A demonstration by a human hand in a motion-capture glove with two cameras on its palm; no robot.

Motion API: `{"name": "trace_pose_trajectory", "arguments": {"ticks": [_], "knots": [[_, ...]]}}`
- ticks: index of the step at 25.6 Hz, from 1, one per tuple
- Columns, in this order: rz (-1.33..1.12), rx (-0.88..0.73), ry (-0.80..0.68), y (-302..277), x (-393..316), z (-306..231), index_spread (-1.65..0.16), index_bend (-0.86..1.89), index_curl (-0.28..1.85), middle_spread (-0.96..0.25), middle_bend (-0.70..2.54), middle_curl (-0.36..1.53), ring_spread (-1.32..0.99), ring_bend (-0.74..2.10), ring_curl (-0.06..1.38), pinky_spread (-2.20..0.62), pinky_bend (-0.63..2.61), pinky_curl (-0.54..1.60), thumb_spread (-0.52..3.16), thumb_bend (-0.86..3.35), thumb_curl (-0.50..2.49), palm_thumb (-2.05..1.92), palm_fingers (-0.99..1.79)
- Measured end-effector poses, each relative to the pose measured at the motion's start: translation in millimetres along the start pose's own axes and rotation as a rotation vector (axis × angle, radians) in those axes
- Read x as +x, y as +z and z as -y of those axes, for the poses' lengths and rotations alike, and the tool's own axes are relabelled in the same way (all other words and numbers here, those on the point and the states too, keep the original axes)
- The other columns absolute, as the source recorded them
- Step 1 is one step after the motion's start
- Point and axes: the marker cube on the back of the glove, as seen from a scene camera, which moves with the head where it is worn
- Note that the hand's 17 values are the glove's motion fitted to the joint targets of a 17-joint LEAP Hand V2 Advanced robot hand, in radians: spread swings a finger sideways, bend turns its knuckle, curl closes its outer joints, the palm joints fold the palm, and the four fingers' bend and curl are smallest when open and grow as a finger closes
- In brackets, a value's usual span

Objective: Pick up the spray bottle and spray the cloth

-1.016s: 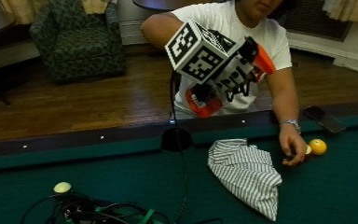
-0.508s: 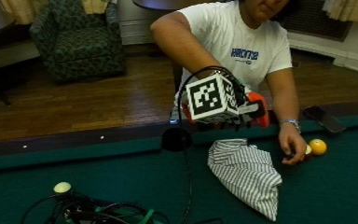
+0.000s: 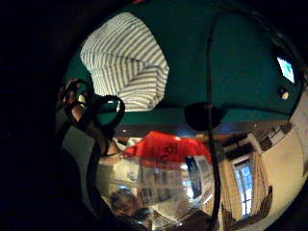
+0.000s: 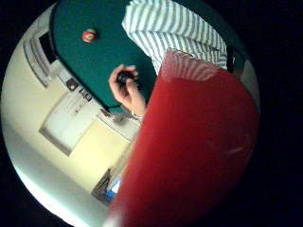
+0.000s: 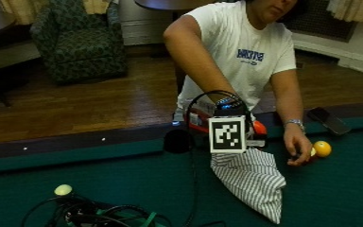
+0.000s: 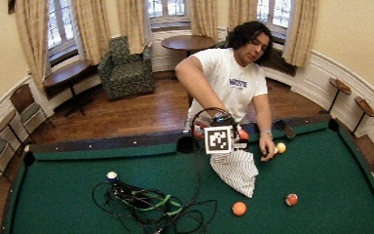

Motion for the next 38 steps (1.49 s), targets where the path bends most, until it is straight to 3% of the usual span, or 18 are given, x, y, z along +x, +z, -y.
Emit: {"name": "trace_pose_trajectory", "arguments": {"ticks": [10,23,30,38], "knots": [[-0.155,-0.124,0.157,35,25,31,-0.24,0.29,0.56,-0.17,0.65,0.55,-0.22,0.72,0.48,-0.30,0.51,0.42,0.55,-0.02,0.83,0.93,1.36],[-0.280,-0.197,0.250,59,49,47,-0.24,0.26,0.57,-0.17,0.64,0.55,-0.22,0.72,0.48,-0.30,0.51,0.42,0.56,-0.02,0.85,0.93,1.36],[-0.228,-0.152,0.188,43,41,36,-0.24,0.25,0.58,-0.17,0.64,0.55,-0.22,0.72,0.48,-0.30,0.50,0.42,0.57,-0.02,0.85,0.92,1.36],[-0.043,-0.043,-0.058,-14,-4,-11,-0.24,0.24,0.59,-0.17,0.64,0.55,-0.22,0.72,0.48,-0.30,0.50,0.42,0.57,-0.02,0.85,0.92,1.37]]}}
